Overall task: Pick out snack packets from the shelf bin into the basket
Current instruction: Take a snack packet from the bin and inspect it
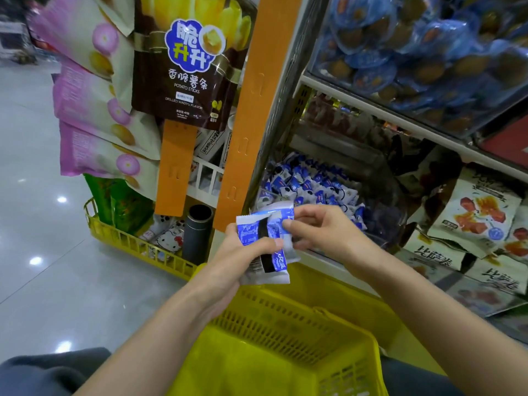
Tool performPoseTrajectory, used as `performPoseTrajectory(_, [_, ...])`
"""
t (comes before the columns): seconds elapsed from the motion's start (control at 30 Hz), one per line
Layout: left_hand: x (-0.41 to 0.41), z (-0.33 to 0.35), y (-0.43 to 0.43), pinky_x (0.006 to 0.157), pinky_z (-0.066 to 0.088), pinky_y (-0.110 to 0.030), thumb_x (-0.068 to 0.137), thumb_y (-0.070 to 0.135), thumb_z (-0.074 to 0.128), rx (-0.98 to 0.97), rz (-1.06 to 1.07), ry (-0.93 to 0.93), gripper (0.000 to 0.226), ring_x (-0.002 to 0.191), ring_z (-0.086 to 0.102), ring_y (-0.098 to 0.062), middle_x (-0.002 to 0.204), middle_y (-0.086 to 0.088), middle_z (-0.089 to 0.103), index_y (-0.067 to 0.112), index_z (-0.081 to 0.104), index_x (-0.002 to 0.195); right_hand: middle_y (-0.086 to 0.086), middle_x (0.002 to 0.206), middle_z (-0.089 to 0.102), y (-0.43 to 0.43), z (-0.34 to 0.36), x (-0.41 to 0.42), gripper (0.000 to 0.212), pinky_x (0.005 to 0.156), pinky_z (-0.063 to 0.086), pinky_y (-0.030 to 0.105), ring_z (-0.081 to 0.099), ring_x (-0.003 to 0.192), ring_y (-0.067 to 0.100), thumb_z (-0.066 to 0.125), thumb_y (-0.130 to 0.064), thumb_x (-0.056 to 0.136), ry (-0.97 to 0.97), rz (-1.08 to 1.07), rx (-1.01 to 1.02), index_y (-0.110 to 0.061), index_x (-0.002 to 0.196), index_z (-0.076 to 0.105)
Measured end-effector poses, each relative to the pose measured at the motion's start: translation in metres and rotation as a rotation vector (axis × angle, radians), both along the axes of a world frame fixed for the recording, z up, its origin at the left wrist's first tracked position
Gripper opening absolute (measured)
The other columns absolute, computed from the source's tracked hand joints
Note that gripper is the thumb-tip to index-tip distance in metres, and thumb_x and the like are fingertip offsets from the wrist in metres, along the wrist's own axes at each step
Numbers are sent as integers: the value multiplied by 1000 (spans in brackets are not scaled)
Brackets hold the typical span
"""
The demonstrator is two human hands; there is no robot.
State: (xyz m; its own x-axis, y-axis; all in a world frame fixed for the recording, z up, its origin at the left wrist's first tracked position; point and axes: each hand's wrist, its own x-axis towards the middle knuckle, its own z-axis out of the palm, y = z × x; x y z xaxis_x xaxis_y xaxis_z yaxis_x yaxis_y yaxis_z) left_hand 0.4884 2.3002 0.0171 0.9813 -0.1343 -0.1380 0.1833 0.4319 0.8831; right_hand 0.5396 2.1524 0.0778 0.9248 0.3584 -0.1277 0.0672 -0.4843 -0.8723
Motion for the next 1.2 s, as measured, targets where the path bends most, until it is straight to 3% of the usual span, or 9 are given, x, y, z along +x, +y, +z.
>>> performPoseTrajectory(0.13, [6, -2, 9, 72, 55, -35, 74, 20, 70, -47, 106, 31, 43, 83, 70, -18, 96, -3, 73, 18, 58, 115, -2, 64, 59, -7, 20, 33, 7, 51, 50, 18, 55, 52, 3, 63, -14, 87, -215, -259, 81, -10, 82, 65])
performPoseTrajectory(0.23, [9, -5, 15, 68, 57, -31, 85, 20, 62, -49, 141, 57, 30, 86, 70, -20, 100, -4, 73, 21, 58, 114, -3, 65, 58, -8, 24, 64, 10, 73, 57, 36, 59, 61, 12, 64, -20, 86, -367, -423, -18, -18, 77, 59])
performPoseTrajectory(0.37, [12, -5, 17, 59, 56, -27, 86, 21, 61, -82, 174, 65, 28, 82, 71, -20, 95, -4, 74, 20, 59, 114, 1, 66, 59, 3, 9, 93, 18, 78, 57, 41, 65, 68, 21, 64, -21, 87, -257, -459, -252, -13, 71, 58])
performPoseTrajectory(0.53, [16, -7, 20, 73, 56, -38, 86, 21, 62, -93, 246, 70, 27, 83, 71, -21, 94, -4, 74, 21, 58, 112, 14, 77, 63, 18, -9, 106, 31, 55, 52, 19, 65, 61, 19, 67, -26, 84, -172, -316, -442, -14, 61, 49])
performPoseTrajectory(0.6, [17, -6, 21, 76, 56, -40, 86, 21, 62, -103, 251, 69, 27, 83, 71, -21, 95, -4, 73, 21, 58, 112, 18, 79, 64, 24, -12, 109, 33, 73, 57, 31, 68, 78, 29, 68, -30, 83, -150, -259, -530, -14, 60, 50])
performPoseTrajectory(0.67, [18, -4, 21, 76, 56, -39, 86, 20, 62, -108, 252, 65, 28, 83, 71, -21, 95, -5, 73, 21, 58, 113, 10, 74, 67, 27, -12, 115, 29, 80, 56, 32, 67, 76, 24, 68, -30, 83, -117, -223, -503, -14, 62, 56])
performPoseTrajectory(0.77, [20, -3, 21, 76, 57, -39, 87, 19, 61, -116, 246, 62, 27, 83, 71, -20, 97, -5, 73, 24, 57, 113, -2, 70, 64, 27, -12, 120, 18, 58, 51, 12, 66, 70, 17, 66, -23, 84, -60, -174, -497, -11, 71, 63])
performPoseTrajectory(1.0, [19, -3, 17, 78, 55, -34, 89, 22, 58, -51, 218, 56, 26, 86, 70, -14, 100, 0, 72, 26, 56, 115, 10, 95, 69, 24, -13, 120, 20, 87, 53, 36, 66, 92, 24, 67, -21, 84, -73, -208, -440, -4, 95, 66])
performPoseTrajectory(1.2, [17, -10, 11, 81, 54, -35, 89, 22, 59, 89, 220, 22, 29, 90, 69, -16, 103, 0, 71, 22, 57, 117, -1, 80, 67, 27, -7, 47, 14, 67, 50, 28, 62, 74, 15, 51, -27, 93, -526, -194, -164, -18, 89, 62])
